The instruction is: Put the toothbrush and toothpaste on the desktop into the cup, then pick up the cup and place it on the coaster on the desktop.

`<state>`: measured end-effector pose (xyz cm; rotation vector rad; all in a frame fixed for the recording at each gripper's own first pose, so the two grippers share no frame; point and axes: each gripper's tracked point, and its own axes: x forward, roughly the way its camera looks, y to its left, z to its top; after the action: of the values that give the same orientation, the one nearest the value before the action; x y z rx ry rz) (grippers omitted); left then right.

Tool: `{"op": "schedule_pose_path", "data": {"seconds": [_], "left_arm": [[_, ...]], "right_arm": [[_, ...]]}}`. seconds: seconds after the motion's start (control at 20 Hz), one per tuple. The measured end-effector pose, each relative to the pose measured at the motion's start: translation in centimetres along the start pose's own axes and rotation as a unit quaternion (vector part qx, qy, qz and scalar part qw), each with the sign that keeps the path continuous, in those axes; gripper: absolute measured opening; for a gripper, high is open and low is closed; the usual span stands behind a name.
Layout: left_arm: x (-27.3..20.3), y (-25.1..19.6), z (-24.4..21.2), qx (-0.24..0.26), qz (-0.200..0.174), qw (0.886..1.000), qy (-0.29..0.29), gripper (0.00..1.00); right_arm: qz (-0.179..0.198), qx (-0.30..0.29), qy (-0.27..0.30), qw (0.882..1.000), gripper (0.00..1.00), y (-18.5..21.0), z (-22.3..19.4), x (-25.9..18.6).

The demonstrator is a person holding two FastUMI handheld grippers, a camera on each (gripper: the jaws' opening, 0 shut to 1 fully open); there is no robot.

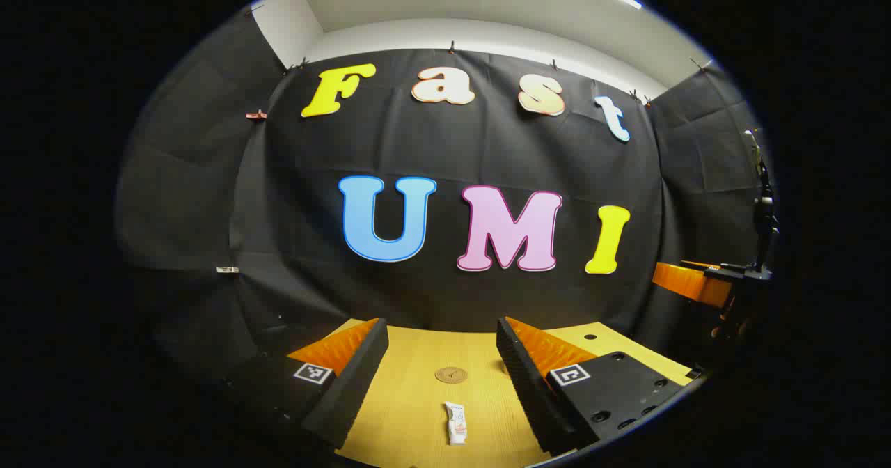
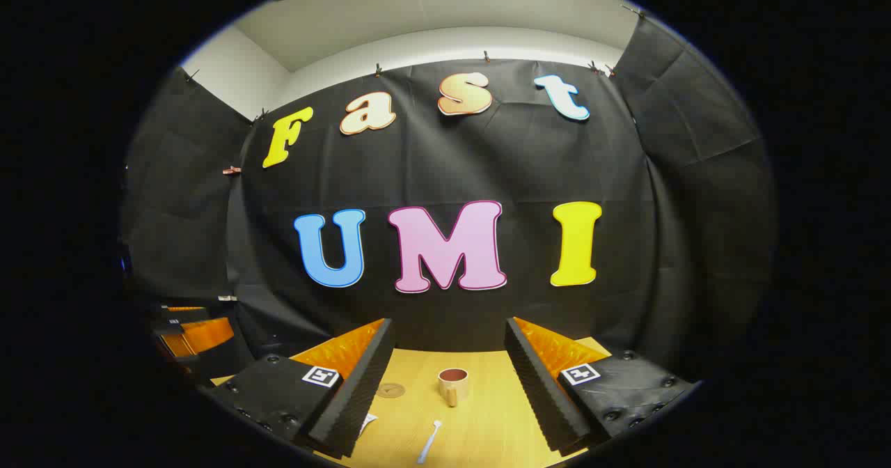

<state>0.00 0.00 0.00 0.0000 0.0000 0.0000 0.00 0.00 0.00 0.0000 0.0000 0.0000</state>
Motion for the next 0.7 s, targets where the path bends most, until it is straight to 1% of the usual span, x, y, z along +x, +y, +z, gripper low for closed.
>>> {"op": "schedule_pose_path", "data": {"seconds": [0.15,0.3,0.4,0.5,0.7], "left_arm": [[1.8,-1.8,-0.5,0.0,-0.007,1.0,0.006,0.98],[3.1,-2.6,-1.3,0.003,-0.008,1.0,0.02,0.98],[3.8,-2.5,-1.3,0.009,0.001,1.0,0.027,0.97],[4.4,-2.8,-0.9,0.005,0.001,1.0,0.022,0.97],[5.0,-2.0,-1.0,0.003,0.005,1.0,0.02,0.97]], "right_arm": [[0.019,-0.005,0.014,1.0,0.99,-0.3,-1.2,1.1],[0.03,-0.005,0.011,0.999,0.99,-0.6,-1.5,2.4],[0.036,-0.006,0.019,0.999,0.99,-0.8,-2.1,3.2],[0.04,-0.004,0.025,0.999,0.98,-0.7,-2.6,4.1],[0.06,-0.003,0.041,0.997,0.99,0.9,-3.4,5.7]]}}
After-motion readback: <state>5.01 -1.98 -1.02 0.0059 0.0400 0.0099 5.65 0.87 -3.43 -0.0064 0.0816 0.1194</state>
